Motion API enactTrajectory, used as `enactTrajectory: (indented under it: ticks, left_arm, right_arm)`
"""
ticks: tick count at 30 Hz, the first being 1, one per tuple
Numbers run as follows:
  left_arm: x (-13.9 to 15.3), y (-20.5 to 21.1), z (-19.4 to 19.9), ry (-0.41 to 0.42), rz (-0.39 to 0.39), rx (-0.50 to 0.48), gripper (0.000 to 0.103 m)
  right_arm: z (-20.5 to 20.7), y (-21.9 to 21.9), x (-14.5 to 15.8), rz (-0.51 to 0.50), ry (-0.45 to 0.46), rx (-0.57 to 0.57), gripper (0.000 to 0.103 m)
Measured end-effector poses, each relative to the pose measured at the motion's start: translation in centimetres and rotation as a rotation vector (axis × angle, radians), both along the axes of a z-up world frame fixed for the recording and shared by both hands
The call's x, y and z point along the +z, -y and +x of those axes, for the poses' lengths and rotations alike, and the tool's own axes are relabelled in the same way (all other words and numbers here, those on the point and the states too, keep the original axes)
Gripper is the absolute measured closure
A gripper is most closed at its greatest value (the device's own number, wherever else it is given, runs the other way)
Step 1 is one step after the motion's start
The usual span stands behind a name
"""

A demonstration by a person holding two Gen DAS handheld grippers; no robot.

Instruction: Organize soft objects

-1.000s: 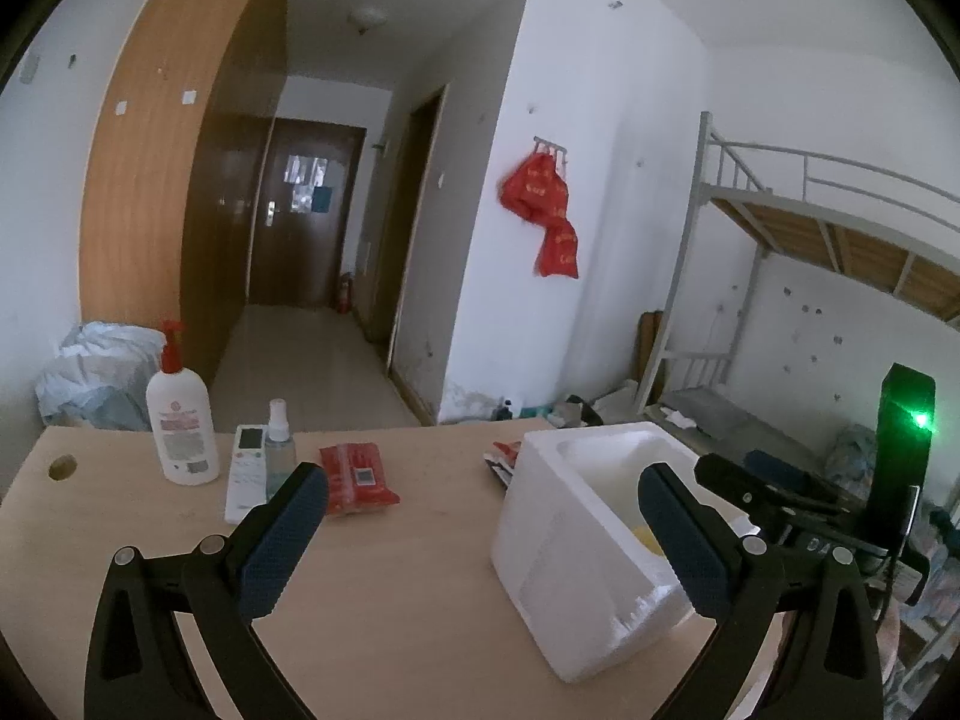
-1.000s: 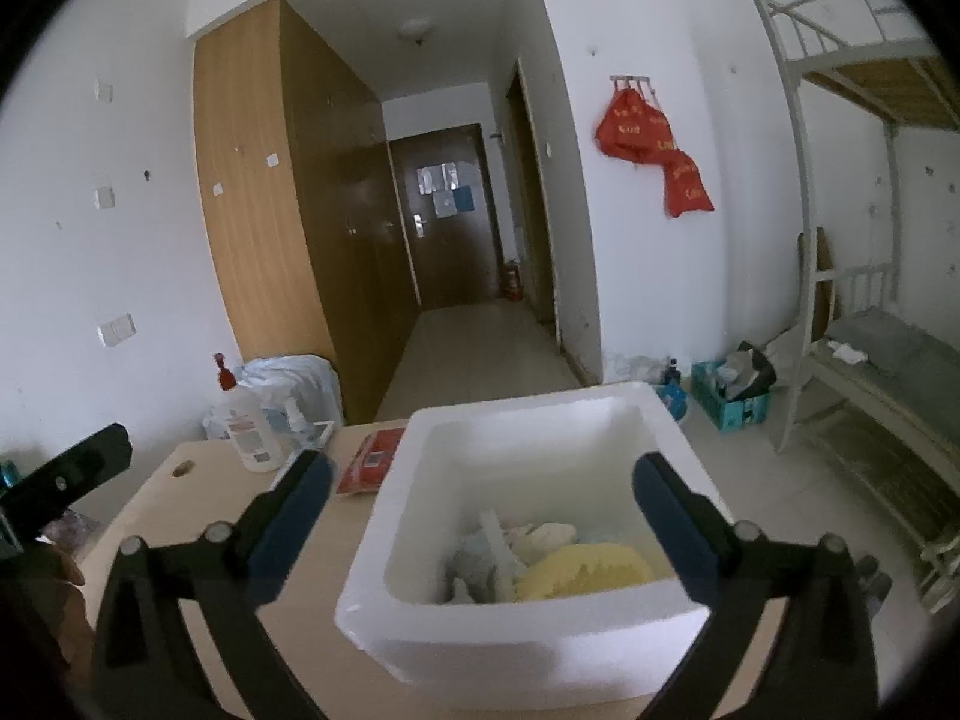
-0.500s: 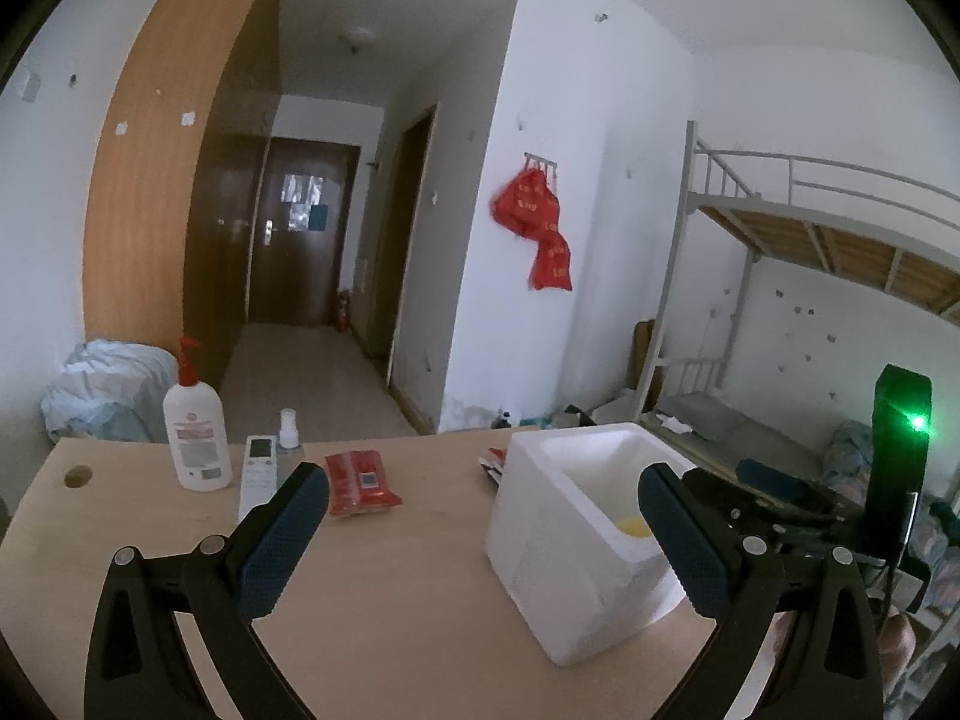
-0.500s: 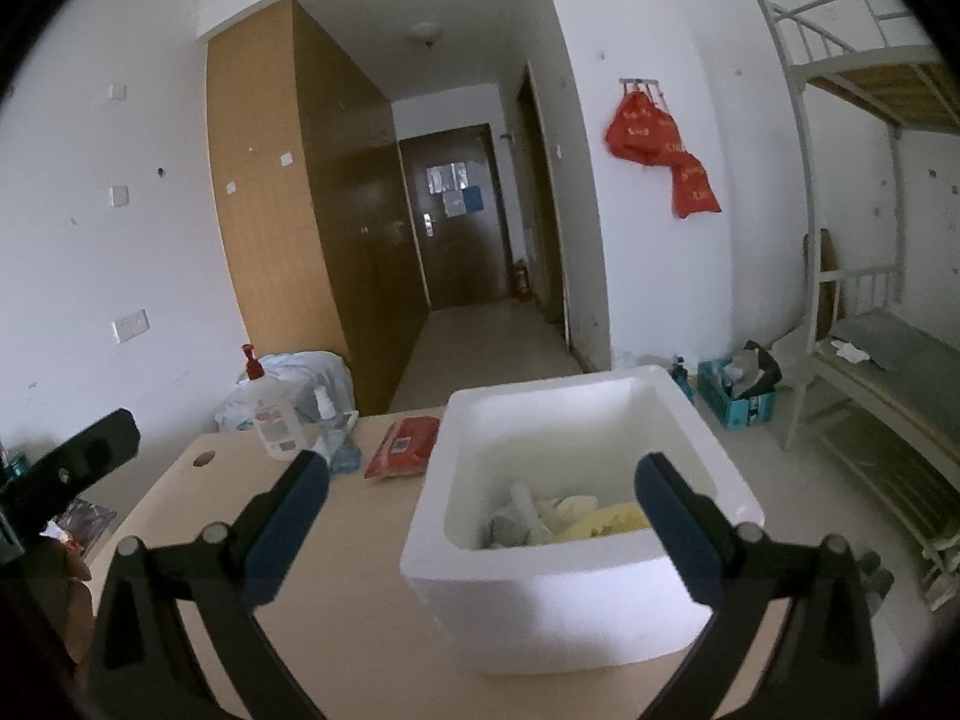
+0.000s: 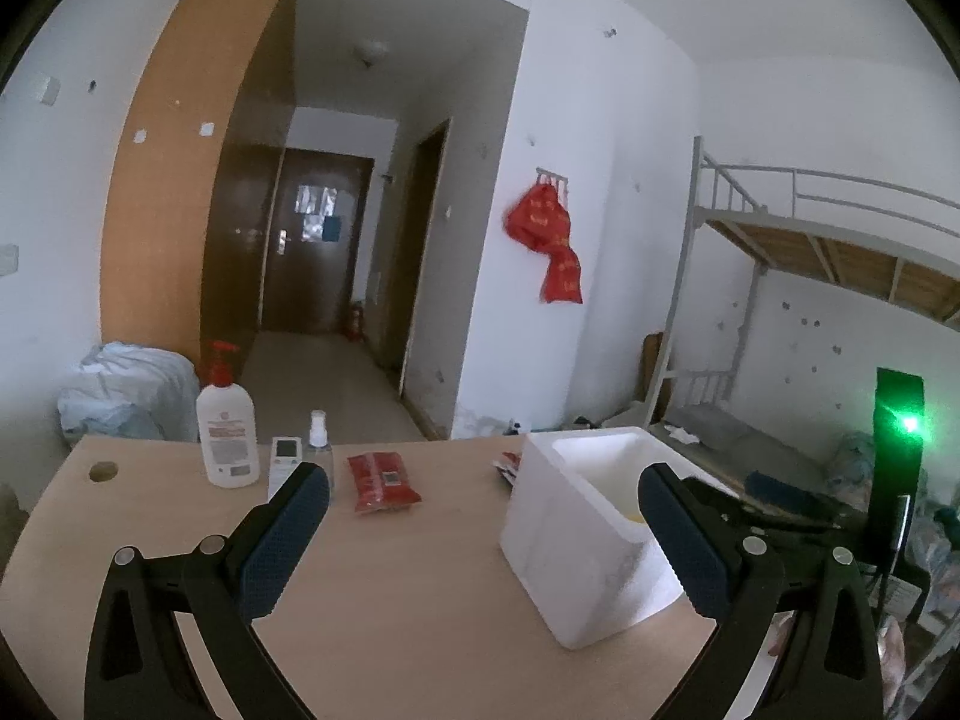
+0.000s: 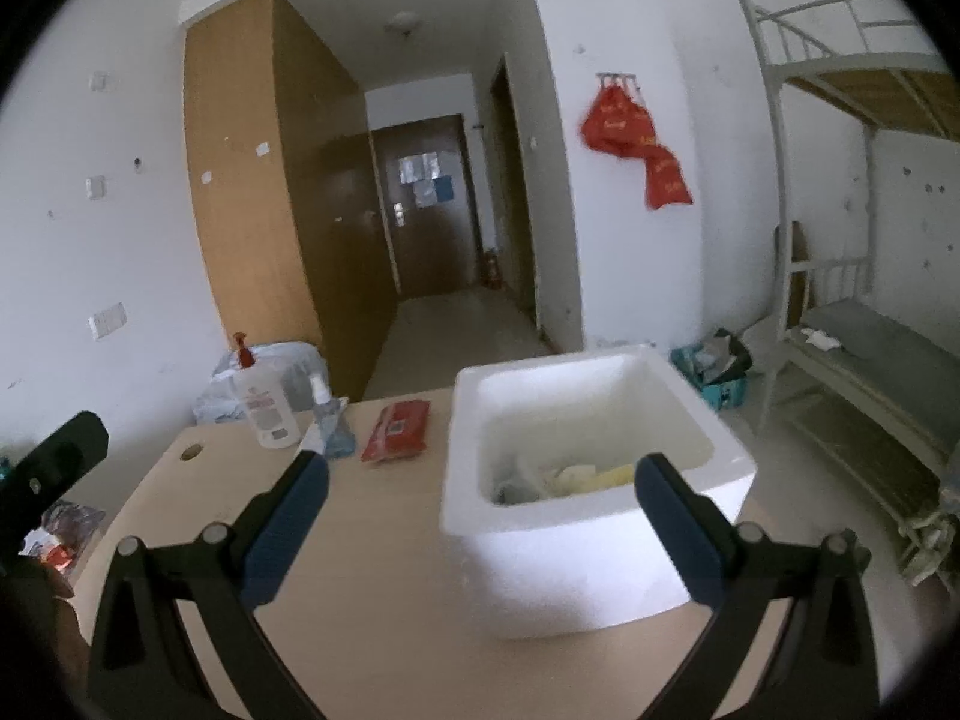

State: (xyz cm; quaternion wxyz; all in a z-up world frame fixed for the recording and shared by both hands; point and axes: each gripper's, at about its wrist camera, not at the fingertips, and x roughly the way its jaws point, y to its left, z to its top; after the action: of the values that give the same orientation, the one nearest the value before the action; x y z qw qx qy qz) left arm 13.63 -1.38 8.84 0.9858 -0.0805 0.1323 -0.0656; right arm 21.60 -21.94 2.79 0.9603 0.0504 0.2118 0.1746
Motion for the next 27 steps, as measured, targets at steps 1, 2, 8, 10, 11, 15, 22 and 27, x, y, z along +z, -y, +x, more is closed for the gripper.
enactTrajectory:
  ticks: [1, 2, 8, 10, 11, 15, 22, 27]
  left_arm:
    - [0.0, -0.1, -0.3, 0.005, -0.002, 0.003, 0.0]
    - [0.0, -0.2, -0.7, 0.011, -0.003, 0.006, 0.0]
    - [0.0, -0.7, -1.9, 0.021, 0.004, 0.028, 0.0]
    - [-0.1, -0.9, -2.4, 0.02, 0.009, 0.037, 0.0]
    - [-0.1, -0.9, -2.6, 0.021, 0.012, 0.042, 0.0]
    - [-0.1, -1.5, -3.9, 0.034, 0.025, 0.066, 0.0]
    - [-0.2, -3.2, -6.2, 0.041, 0.054, 0.138, 0.0]
    - [-0.1, -4.8, -7.9, 0.037, 0.08, 0.2, 0.0]
  right_arm:
    - [-0.1, -0.1, 0.0, 0.001, 0.0, 0.008, 0.0]
    - [-0.4, -0.3, 0.0, -0.001, 0.006, 0.024, 0.0]
    - [-2.5, -2.0, 0.3, -0.045, 0.058, 0.023, 0.0]
    - [-3.0, -2.4, 0.4, -0.048, 0.068, 0.03, 0.0]
    - [-3.1, -2.6, 0.4, -0.049, 0.071, 0.034, 0.0]
    - [-3.7, -3.2, 0.5, -0.051, 0.077, 0.059, 0.0]
    - [-5.1, -5.5, 0.8, -0.054, 0.098, 0.136, 0.0]
    - [-5.9, -7.6, 0.9, -0.05, 0.11, 0.185, 0.0]
